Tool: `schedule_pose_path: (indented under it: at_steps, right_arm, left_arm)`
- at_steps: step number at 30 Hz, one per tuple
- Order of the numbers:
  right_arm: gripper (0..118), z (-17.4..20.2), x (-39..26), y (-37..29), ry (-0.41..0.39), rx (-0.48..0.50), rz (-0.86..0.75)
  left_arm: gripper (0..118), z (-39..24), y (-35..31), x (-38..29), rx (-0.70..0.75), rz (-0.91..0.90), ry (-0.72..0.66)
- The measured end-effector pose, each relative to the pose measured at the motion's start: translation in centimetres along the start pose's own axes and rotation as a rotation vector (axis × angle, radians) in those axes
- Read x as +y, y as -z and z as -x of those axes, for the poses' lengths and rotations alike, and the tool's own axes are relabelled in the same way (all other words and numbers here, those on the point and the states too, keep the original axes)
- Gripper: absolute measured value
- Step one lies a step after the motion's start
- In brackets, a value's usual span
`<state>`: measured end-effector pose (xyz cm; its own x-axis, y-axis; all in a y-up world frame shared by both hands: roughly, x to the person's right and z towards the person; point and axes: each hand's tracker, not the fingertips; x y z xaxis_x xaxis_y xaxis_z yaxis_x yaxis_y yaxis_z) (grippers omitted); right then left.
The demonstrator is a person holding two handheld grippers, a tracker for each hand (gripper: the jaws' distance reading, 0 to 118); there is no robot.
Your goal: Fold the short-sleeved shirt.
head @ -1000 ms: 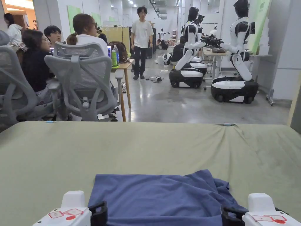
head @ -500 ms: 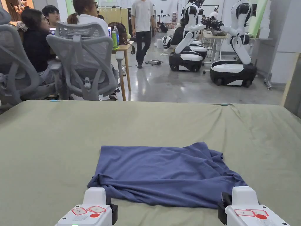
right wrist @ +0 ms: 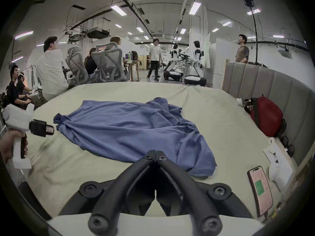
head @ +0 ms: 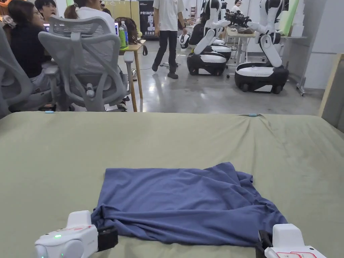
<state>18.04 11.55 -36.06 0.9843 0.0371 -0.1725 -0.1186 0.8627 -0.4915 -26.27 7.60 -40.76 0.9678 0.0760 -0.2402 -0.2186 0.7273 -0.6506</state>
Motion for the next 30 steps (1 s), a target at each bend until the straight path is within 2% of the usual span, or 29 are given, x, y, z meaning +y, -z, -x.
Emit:
schedule_pose_path:
  at_steps: [3, 8, 9, 11, 12, 13, 14, 15, 17, 19, 20, 21, 22, 23, 25, 26, 28, 30]
  right_arm:
    - [0, -1.5, -0.3, 0.6, -0.003, -0.029, 0.018]
    - [0, -4.7, -0.7, 2.2, 0.019, -0.092, 0.061]
    - [0, -5.4, -0.7, 2.7, 0.034, -0.118, 0.074]
    - [3, -6.9, -0.7, 3.8, 0.066, -0.155, 0.078]
    - [22, -7.6, -0.6, 4.6, 0.081, -0.154, 0.082]
    - [76, -8.1, -0.5, 5.7, 0.094, -0.138, 0.114]
    - [109, -8.5, -0.4, 6.9, 0.102, -0.126, 0.178]
    - [118, -8.9, -0.4, 8.0, 0.095, -0.103, 0.227]
    - [110, -8.9, -0.4, 9.6, 0.073, -0.060, 0.218]
    - [106, -8.9, -0.3, 11.2, 0.060, -0.074, 0.216]
    - [93, -9.0, -0.3, 11.8, 0.052, -0.054, 0.215]
    - [65, -9.2, -0.3, 12.5, 0.063, 0.019, 0.250]
    - [25, -9.3, -0.2, 12.9, 0.075, 0.050, 0.299]
    - [10, -9.3, -0.2, 12.9, 0.076, 0.070, 0.300]
    - [10, -8.6, 0.4, 11.4, 0.030, 0.047, 0.238]
    - [9, -8.5, 0.8, 10.7, 0.042, 0.047, 0.247]
    - [9, -8.9, 1.6, 8.6, 0.116, 0.055, 0.226]
    - [9, -9.3, 2.3, 6.0, 0.136, 0.056, 0.193]
  left_arm:
    - [94, 0.6, 3.0, 1.5, 0.073, 0.016, 0.004]
    - [91, -0.3, 5.8, 2.6, 0.050, 0.064, 0.022]
    - [86, -0.9, 5.9, 2.7, 0.054, 0.073, 0.083]
    - [61, -1.8, 5.6, 2.9, 0.054, 0.071, 0.167]
    - [45, -2.3, 5.4, 3.0, 0.039, 0.069, 0.190]
    - [19, -2.9, 4.9, 3.2, 0.030, 0.063, 0.184]
    - [9, -3.3, 4.6, 3.2, 0.029, 0.054, 0.190]
    - [9, -3.8, 4.4, 3.3, 0.056, 0.042, 0.216]
    - [9, -3.9, 4.0, 3.4, 0.046, 0.044, 0.231]
    - [9, -3.2, 3.5, 3.6, 0.034, 0.040, 0.206]
    - [9, -2.8, 3.3, 3.7, 0.016, 0.041, 0.176]
    - [9, -2.2, 3.2, 3.9, -0.009, 0.044, 0.137]
    - [8, -1.8, 3.1, 3.9, -0.023, 0.047, 0.107]
    - [8, -1.4, 3.0, 3.9, -0.040, 0.056, 0.086]
    - [8, -0.6, 2.8, 3.6, -0.051, 0.058, 0.066]
    - [8, -0.4, 2.5, 3.5, -0.052, 0.054, 0.066]
    - [8, 0.0, 1.5, 3.4, -0.072, 0.049, 0.047]
    - [8, 0.2, 0.0, 3.2, -0.087, 0.038, 0.041]
